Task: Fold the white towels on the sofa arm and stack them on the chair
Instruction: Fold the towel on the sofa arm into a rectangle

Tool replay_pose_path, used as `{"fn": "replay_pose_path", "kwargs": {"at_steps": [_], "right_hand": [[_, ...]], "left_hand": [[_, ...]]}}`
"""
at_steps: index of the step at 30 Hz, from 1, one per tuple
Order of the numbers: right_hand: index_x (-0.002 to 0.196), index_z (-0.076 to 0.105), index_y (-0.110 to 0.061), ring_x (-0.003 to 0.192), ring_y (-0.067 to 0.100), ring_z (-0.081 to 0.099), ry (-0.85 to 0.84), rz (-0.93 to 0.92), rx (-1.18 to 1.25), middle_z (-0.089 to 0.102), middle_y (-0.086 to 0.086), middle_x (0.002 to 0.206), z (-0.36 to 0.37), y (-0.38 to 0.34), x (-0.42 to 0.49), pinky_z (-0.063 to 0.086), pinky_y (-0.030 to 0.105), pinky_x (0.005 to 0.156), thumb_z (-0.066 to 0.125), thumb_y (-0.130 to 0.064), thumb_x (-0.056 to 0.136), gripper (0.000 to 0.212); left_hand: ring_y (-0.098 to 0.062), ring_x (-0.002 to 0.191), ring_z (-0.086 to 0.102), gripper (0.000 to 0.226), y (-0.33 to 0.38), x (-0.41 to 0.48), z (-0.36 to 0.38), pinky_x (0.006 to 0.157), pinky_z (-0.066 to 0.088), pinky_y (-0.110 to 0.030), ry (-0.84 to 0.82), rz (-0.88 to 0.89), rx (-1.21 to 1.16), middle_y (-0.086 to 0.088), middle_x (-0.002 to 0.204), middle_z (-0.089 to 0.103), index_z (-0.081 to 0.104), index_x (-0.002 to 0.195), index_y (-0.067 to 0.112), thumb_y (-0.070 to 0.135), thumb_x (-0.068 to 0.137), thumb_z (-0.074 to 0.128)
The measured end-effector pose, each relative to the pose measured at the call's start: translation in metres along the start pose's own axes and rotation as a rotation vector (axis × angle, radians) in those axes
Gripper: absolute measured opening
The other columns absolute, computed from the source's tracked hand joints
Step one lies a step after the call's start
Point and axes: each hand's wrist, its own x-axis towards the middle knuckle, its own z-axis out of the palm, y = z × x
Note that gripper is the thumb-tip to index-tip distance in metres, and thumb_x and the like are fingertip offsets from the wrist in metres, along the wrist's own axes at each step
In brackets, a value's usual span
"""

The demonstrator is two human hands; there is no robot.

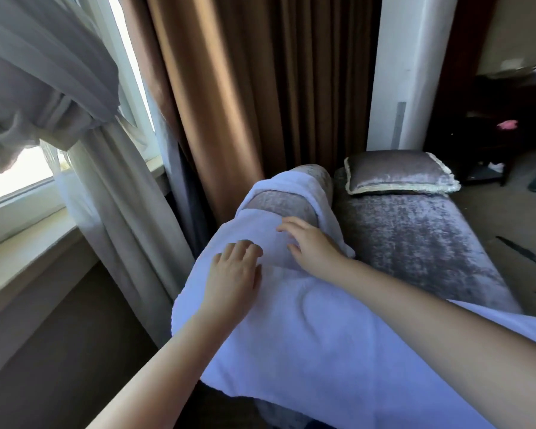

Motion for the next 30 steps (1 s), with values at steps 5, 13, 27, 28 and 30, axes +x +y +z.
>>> {"fn": "replay_pose_path", "kwargs": {"at_steps": [5, 13, 27, 28, 30], "right_hand": [[0.119, 0.062, -0.011, 0.112, 0.022, 0.059, 0.129, 0.042, -0.06, 0.049, 0.001, 0.137, -0.06, 0.04, -0.08, 0.049, 0.044, 0.092, 0.056, 0.0, 0.088, 0.033], [0.114, 0.064, -0.014, 0.103, 0.021, 0.061, 0.285, 0.261, -0.227, 0.056, -0.005, 0.126, -0.156, 0.103, -0.262, 0.052, 0.045, 0.082, 0.051, -0.002, 0.093, 0.028], [0.103, 0.058, -0.013, 0.105, 0.023, 0.053, 0.575, 0.209, -0.634, 0.051, 0.001, 0.122, -0.137, 0.138, -0.474, 0.045, 0.037, 0.086, 0.044, -0.008, 0.085, 0.023], [0.103, 0.059, -0.011, 0.105, 0.024, 0.054, 0.582, 0.226, -0.648, 0.052, 0.002, 0.121, -0.133, 0.14, -0.48, 0.048, 0.04, 0.083, 0.043, -0.008, 0.086, 0.023], [0.101, 0.063, -0.008, 0.106, 0.025, 0.054, 0.584, 0.262, -0.687, 0.053, 0.003, 0.12, -0.127, 0.142, -0.488, 0.053, 0.043, 0.077, 0.047, -0.005, 0.085, 0.023]], "left_hand": [[-0.021, 0.085, 0.057, 0.023, 0.099, 0.009, 0.026, 0.069, 0.038, -0.031, -0.018, 0.17, -0.144, 0.003, 0.094, 0.063, 0.061, 0.09, 0.018, 0.028, 0.082, 0.042], [-0.024, 0.082, 0.058, 0.021, 0.239, 0.0, 0.046, 0.071, 0.043, -0.034, -0.058, 0.338, -0.374, 0.003, 0.092, 0.062, 0.062, 0.091, 0.017, 0.025, 0.087, 0.042], [-0.034, 0.113, 0.056, 0.022, 0.295, -0.114, 0.054, 0.097, 0.042, -0.048, -0.035, 0.611, -0.315, -0.012, 0.124, 0.06, 0.064, 0.102, 0.009, 0.02, 0.085, 0.056], [-0.035, 0.117, 0.054, 0.026, 0.295, -0.118, 0.058, 0.101, 0.04, -0.051, -0.046, 0.609, -0.292, -0.013, 0.127, 0.058, 0.064, 0.104, 0.008, 0.022, 0.084, 0.059], [-0.036, 0.125, 0.048, 0.036, 0.295, -0.122, 0.065, 0.107, 0.034, -0.054, -0.055, 0.607, -0.256, -0.015, 0.132, 0.053, 0.063, 0.109, 0.006, 0.026, 0.08, 0.068]]}}
